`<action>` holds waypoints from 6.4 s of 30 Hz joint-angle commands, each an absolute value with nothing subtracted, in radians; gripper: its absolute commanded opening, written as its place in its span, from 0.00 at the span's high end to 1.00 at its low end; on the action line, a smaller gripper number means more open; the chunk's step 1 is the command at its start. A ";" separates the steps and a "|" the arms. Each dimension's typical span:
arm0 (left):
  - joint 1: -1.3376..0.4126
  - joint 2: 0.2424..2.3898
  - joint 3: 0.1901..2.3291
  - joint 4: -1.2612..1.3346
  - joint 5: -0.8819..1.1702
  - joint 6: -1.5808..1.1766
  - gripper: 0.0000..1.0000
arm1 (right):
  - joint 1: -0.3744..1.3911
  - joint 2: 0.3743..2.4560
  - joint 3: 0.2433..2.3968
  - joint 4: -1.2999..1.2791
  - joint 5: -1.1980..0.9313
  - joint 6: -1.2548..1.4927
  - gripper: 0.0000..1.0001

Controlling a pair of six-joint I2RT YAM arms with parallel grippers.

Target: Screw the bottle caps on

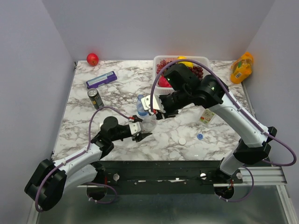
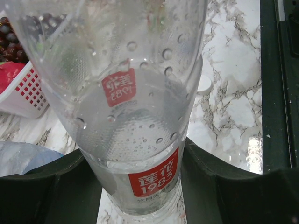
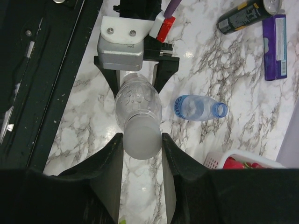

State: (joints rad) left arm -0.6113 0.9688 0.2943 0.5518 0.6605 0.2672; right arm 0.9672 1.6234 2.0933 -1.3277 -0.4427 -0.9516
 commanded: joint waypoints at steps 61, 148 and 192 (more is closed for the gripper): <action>-0.666 0.939 0.279 0.617 0.580 0.327 1.00 | 0.976 1.638 2.028 -1.454 -0.452 -0.979 0.62; -0.744 1.060 0.308 0.528 0.293 0.090 1.00 | 0.931 1.601 2.207 -1.361 -0.247 -0.547 0.01; -0.677 1.008 0.376 0.505 0.433 0.003 1.00 | 0.933 1.598 1.879 -1.301 -0.381 -0.901 0.00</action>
